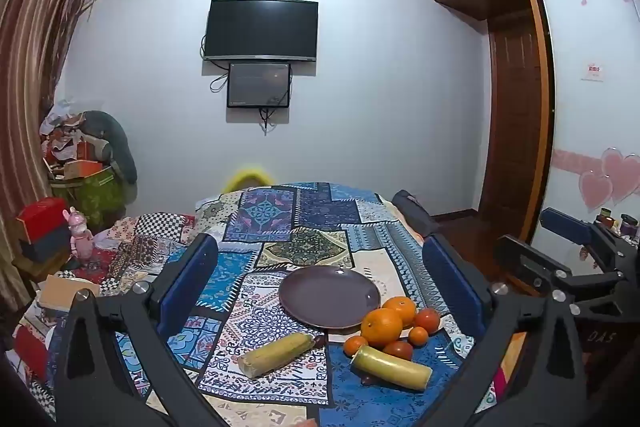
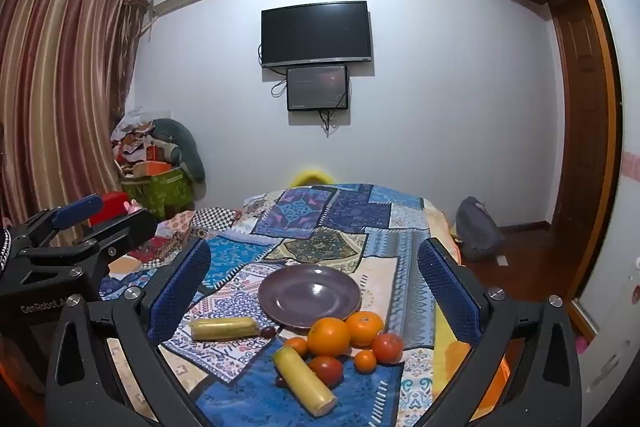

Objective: Organize fruits

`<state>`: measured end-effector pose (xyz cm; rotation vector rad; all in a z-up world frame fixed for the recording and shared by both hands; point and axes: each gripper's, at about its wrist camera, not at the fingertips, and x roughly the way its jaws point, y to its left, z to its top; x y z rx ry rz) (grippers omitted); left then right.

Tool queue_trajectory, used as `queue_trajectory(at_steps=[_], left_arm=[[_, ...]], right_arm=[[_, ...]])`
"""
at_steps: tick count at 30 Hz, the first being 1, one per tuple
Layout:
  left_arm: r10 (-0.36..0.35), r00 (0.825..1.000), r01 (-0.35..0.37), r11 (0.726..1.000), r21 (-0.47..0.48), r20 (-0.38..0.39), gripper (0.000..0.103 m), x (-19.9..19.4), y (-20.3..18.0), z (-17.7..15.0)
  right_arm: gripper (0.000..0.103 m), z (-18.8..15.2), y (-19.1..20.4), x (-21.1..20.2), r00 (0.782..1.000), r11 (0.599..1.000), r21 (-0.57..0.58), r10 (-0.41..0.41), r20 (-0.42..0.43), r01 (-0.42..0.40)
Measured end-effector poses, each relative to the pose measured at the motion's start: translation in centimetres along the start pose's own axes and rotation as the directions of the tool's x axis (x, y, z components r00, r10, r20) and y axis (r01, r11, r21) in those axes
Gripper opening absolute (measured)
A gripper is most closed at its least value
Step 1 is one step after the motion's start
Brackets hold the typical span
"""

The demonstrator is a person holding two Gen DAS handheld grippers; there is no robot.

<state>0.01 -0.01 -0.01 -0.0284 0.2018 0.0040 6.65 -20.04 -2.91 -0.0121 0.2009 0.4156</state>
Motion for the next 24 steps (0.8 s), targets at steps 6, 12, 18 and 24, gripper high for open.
queue_trajectory(at_steps=[6, 12, 18, 24], left_arm=[[-0.003, 1.000, 0.003, 1.000, 0.008, -0.012, 0.103, 0.35, -0.89, -0.03], [-0.014, 1.000, 0.014, 1.000, -0.025, -0.014, 0.103, 0.63, -0.20, -0.28], [-0.019, 1.000, 0.018, 1.000, -0.021, -0.015, 0.103, 0.67, 0.03, -0.64], [-0.017, 1.000, 0.016, 1.000, -0.021, -0.014, 0.103, 0.70, 0.00, -0.61]], right_arm=[[0.103, 0.10, -0.15, -0.03, 1.000, 1.000, 0.010, 0.000, 0.005, 0.000], [0.103, -0.03, 0.46, -0.08, 1.000, 1.000, 0.010, -0.006, 0.014, 0.005], [0.103, -0.06, -0.03, -0.39, 1.000, 1.000, 0.019, -0.004, 0.020, 0.004], [0.103, 0.06, -0.15, -0.36, 1.000, 1.000, 0.019, -0.005, 0.028, 0.005]])
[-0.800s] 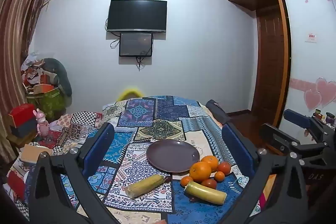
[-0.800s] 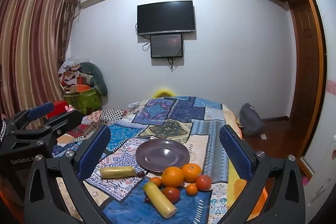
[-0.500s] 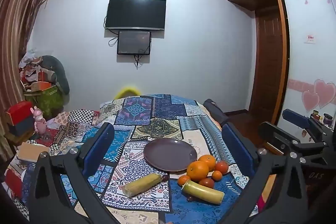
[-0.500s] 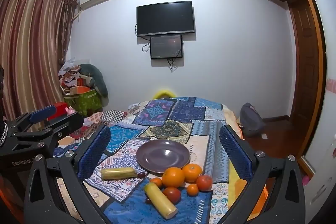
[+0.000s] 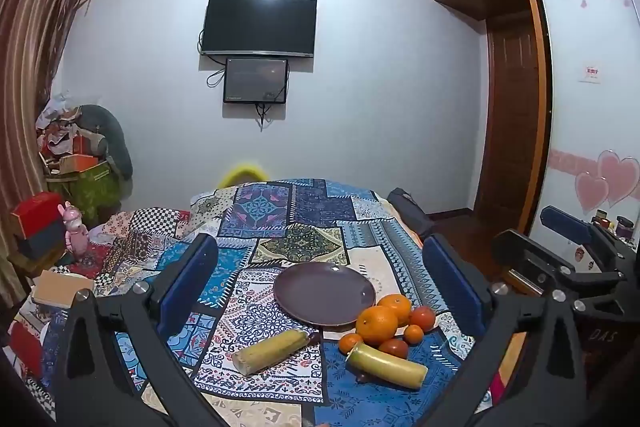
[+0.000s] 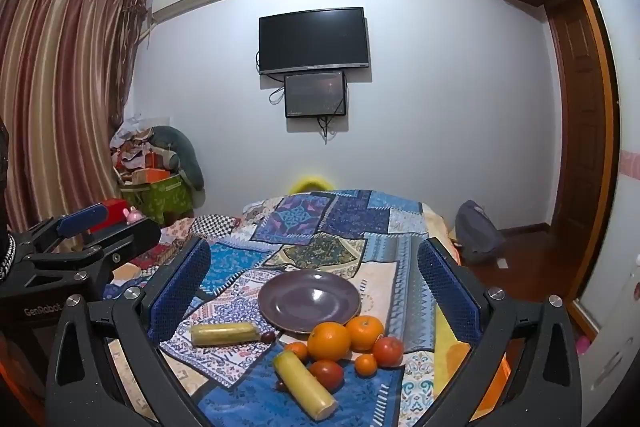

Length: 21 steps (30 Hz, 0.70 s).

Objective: Organize fruits

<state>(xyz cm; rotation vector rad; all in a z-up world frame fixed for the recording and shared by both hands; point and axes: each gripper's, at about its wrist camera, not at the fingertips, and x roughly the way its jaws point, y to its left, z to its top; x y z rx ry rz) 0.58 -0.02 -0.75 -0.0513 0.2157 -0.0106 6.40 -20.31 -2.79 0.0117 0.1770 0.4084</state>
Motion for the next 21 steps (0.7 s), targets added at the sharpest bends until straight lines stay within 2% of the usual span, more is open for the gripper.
queue_trajectory(at_steps=[21], left_arm=[[0.000, 1.000, 0.000, 1.000, -0.007, 0.000, 0.103, -0.20, 0.35, -0.04]], right_arm=[[0.103, 0.00, 0.16, -0.33, 1.000, 1.000, 0.001, -0.003, 0.011, 0.003]])
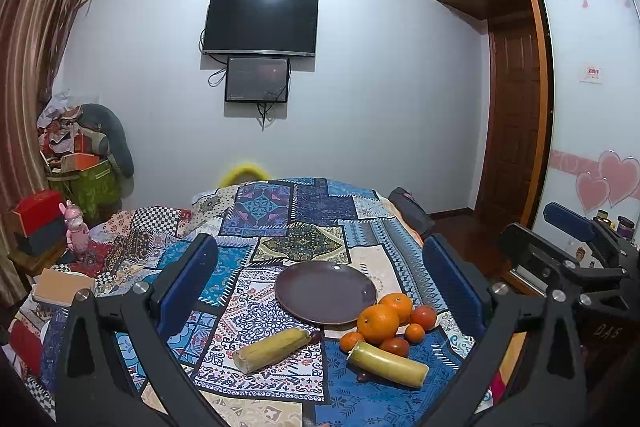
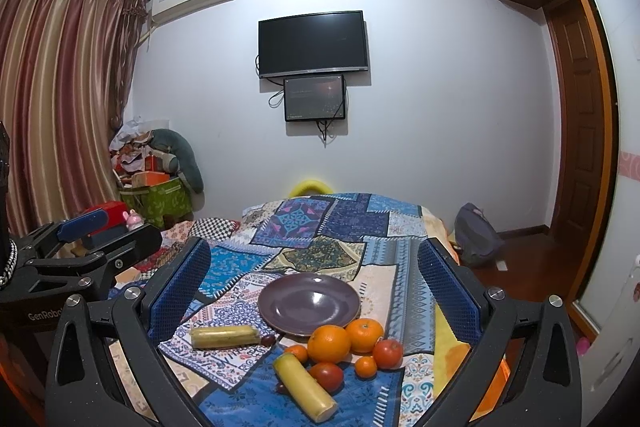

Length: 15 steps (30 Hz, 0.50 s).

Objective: Organize fruits

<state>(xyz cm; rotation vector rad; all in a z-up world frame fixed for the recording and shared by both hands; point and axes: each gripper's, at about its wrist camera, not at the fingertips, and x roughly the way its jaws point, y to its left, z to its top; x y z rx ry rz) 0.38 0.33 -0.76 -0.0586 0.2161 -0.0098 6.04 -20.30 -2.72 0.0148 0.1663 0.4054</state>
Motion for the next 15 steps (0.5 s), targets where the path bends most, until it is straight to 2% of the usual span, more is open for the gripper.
queue_trajectory(at_steps=[15], left_arm=[[0.002, 1.000, -0.002, 1.000, 0.000, 0.001, 0.103, 0.06, -0.07, 0.03]], right_arm=[[0.103, 0.13, 0.05, -0.05, 1.000, 1.000, 0.002, 0.003, -0.001, -0.003]])
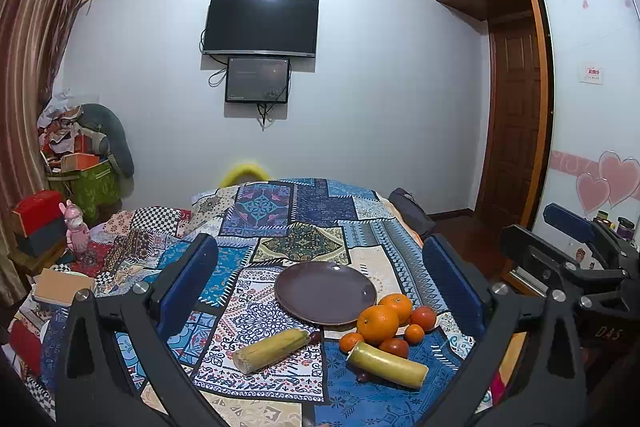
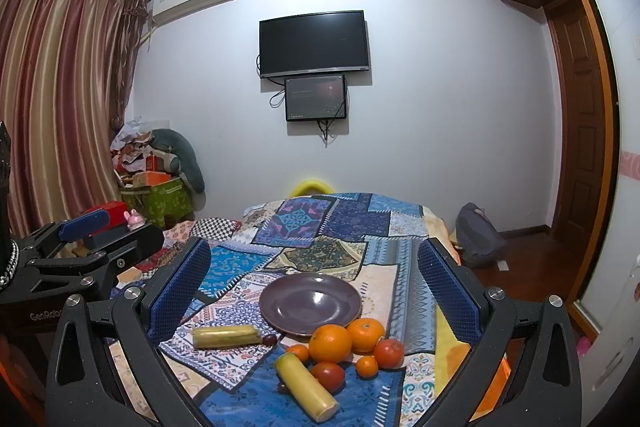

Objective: Organize fruits

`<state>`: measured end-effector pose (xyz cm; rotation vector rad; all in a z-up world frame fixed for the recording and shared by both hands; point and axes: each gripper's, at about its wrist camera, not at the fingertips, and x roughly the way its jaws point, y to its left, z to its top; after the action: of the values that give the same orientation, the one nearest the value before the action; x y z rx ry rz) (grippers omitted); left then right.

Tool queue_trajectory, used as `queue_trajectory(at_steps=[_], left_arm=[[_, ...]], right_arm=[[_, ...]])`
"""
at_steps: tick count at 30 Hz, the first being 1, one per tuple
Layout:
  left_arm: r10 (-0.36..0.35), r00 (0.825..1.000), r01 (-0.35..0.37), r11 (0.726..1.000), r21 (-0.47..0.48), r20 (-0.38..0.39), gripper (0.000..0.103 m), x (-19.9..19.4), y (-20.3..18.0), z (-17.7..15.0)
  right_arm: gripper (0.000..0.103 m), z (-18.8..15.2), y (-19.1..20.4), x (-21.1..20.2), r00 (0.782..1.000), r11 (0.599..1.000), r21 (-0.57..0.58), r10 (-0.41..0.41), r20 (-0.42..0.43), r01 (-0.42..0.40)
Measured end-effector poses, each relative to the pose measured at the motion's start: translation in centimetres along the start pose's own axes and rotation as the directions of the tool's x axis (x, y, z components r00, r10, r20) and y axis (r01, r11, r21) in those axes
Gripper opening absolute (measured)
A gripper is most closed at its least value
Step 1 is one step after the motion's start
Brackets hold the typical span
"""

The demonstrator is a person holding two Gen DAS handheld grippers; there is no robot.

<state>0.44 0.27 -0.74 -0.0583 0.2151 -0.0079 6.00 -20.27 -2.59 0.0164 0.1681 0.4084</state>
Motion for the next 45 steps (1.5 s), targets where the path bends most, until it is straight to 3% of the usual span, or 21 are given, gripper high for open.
queue_trajectory(at_steps=[37, 42, 45], left_arm=[[0.003, 1.000, -0.003, 1.000, 0.002, 0.003, 0.103, -0.1, -0.1, 0.3], [-0.012, 0.999, 0.011, 1.000, -0.014, -0.048, 0.089, 1.2, -0.1, 0.0], [-0.012, 0.996, 0.010, 1.000, -0.023, -0.089, 0.082, 2.4, -0.1, -0.3]], right_arm=[[0.103, -0.4, -0.4, 0.8, 1.000, 1.000, 0.018, -0.001, -0.027, 0.002], [0.102, -1.0, -1.6, 1.6, 0.998, 0.999, 0.045, 0.002, -0.070, 0.001], [0.094, -1.6, -2.2, 2.1, 0.995, 0.999, 0.028, -0.012, -0.098, 0.015]])
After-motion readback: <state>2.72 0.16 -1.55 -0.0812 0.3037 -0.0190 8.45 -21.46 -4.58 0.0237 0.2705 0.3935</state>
